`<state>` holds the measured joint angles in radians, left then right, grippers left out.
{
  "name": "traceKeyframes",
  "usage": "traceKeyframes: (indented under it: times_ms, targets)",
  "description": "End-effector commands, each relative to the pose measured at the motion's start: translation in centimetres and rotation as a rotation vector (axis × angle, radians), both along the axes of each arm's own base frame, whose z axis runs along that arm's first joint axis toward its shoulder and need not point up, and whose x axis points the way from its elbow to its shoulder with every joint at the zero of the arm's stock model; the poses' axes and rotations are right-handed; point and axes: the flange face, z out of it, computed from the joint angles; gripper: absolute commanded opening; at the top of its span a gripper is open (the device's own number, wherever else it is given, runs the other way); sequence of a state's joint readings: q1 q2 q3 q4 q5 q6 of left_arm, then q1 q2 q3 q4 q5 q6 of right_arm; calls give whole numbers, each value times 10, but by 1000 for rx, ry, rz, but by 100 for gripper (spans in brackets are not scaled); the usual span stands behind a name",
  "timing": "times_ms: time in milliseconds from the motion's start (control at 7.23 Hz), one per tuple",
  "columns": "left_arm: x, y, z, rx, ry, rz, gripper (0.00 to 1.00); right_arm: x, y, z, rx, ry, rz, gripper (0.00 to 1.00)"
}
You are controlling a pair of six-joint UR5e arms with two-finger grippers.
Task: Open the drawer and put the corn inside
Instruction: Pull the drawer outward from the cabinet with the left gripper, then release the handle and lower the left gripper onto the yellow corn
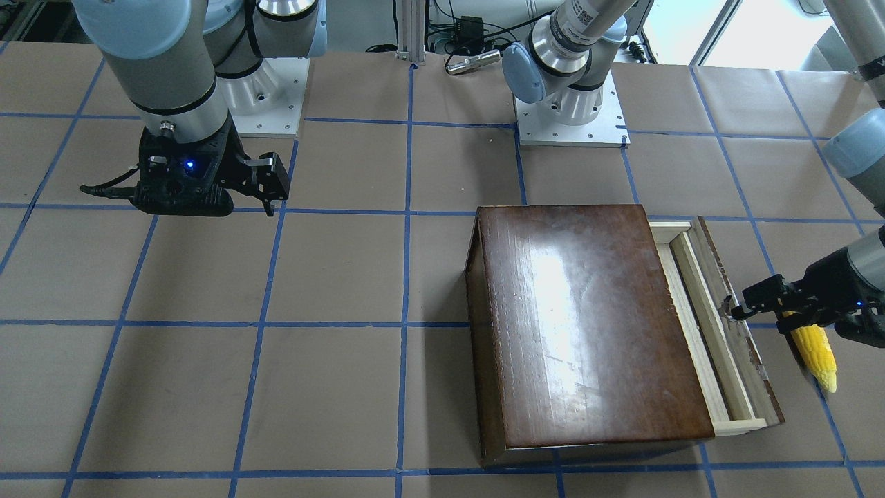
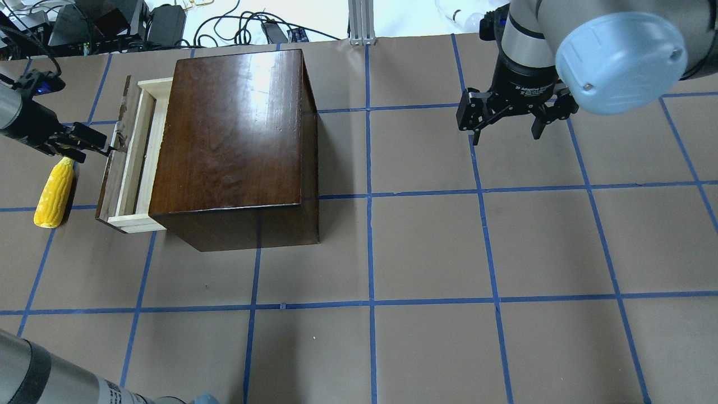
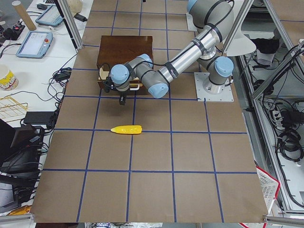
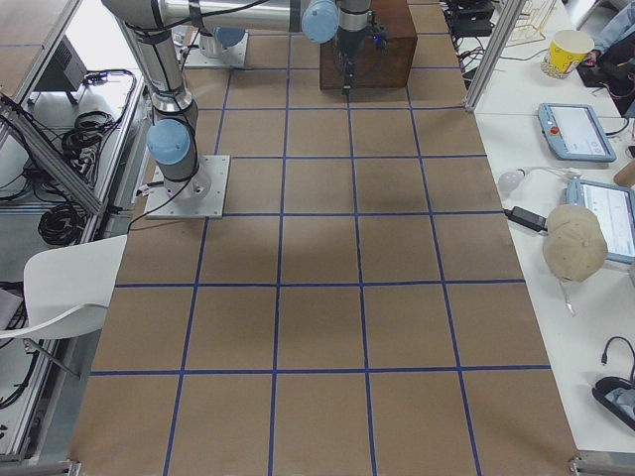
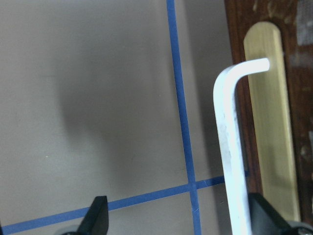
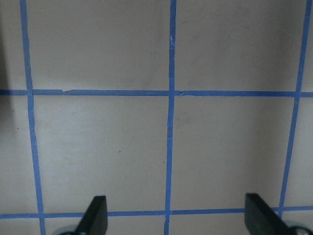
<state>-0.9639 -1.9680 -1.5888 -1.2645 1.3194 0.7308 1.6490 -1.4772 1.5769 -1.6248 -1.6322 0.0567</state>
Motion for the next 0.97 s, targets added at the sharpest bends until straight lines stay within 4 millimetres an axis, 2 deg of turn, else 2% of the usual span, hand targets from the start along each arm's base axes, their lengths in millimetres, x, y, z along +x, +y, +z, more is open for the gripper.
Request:
traceKeyframes:
  times_ms: [0,138,415,830]
  targets:
    - [9,1,3,1,-18,-17,100,0,0,0,0,0,0,100]
    - [19,5,0,5,-17,-3,100,0,0,0,0,0,0,100]
    - [22,9,9,3,-21,10,100,0,0,0,-1,1,0,100]
    - [38,0,49,5,-125,100,100,0,0,0,0,2,0,100]
